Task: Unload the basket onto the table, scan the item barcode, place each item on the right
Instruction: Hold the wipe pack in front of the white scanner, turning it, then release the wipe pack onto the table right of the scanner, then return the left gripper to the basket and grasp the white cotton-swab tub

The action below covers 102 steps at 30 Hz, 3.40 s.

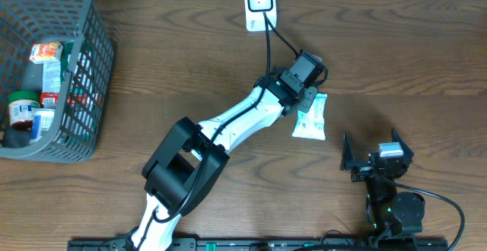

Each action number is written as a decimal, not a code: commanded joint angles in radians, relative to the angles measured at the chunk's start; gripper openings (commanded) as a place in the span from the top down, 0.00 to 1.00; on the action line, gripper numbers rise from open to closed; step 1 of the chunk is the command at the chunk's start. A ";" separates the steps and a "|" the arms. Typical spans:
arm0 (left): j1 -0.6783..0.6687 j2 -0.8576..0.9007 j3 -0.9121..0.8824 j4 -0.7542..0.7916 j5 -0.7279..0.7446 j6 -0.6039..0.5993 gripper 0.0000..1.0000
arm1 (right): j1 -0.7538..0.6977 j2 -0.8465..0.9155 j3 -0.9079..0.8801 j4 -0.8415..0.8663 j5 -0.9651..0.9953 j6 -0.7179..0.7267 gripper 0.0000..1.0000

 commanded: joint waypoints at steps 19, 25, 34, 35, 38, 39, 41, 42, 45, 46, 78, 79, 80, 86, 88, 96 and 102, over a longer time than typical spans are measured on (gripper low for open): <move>0.028 0.076 -0.014 -0.003 -0.063 -0.021 0.93 | -0.009 -0.005 -0.001 -0.004 0.002 -0.006 0.01; 0.027 0.117 -0.014 0.004 -0.051 -0.021 0.92 | -0.009 -0.005 -0.001 -0.004 0.002 -0.006 0.01; 0.027 0.153 -0.014 0.041 0.110 -0.070 0.93 | -0.009 -0.005 -0.001 -0.004 0.002 -0.006 0.01; 0.026 0.152 -0.014 0.041 0.154 -0.070 0.93 | -0.009 -0.005 -0.001 -0.004 0.002 -0.006 0.01; 0.019 0.153 -0.014 0.026 0.247 -0.070 0.93 | -0.009 -0.005 -0.001 -0.004 0.002 -0.006 0.01; 0.016 0.153 -0.014 0.022 0.261 -0.070 0.92 | -0.009 -0.005 -0.001 -0.004 0.002 -0.006 0.01; 0.006 0.153 -0.014 0.010 0.272 -0.070 0.92 | -0.009 -0.005 -0.001 -0.004 0.002 -0.006 0.01; 0.001 0.153 -0.014 0.005 0.271 -0.070 0.92 | -0.009 -0.005 -0.001 -0.004 0.002 -0.006 0.01; -0.018 0.152 -0.014 -0.014 0.270 -0.070 0.93 | -0.009 -0.005 -0.001 -0.004 0.002 -0.006 0.01; -0.023 0.152 -0.014 -0.020 0.270 -0.070 0.92 | -0.009 -0.005 -0.001 -0.004 0.002 -0.006 0.01; 0.010 -0.068 -0.013 -0.127 0.077 -0.108 0.87 | -0.009 -0.005 -0.001 -0.004 0.002 -0.006 0.01; 0.027 -0.110 -0.013 -0.146 0.076 -0.097 0.85 | -0.009 -0.005 -0.001 -0.004 0.002 -0.006 0.01; 0.043 -0.145 -0.013 -0.164 0.076 -0.095 0.83 | -0.009 -0.005 -0.001 -0.004 0.002 -0.006 0.01; 0.224 -0.420 0.033 -0.363 0.074 -0.050 0.44 | -0.009 -0.005 -0.001 -0.004 0.002 -0.006 0.01; 0.317 -0.509 0.065 -0.438 0.074 -0.021 0.32 | -0.009 -0.005 -0.001 -0.004 0.002 -0.006 0.01; 0.867 -0.806 0.124 -0.589 0.076 0.072 0.19 | -0.009 -0.005 -0.001 -0.004 0.002 -0.006 0.01; 1.218 -0.840 0.120 -0.600 -0.020 0.164 0.18 | -0.008 -0.005 -0.001 -0.004 0.002 -0.006 0.01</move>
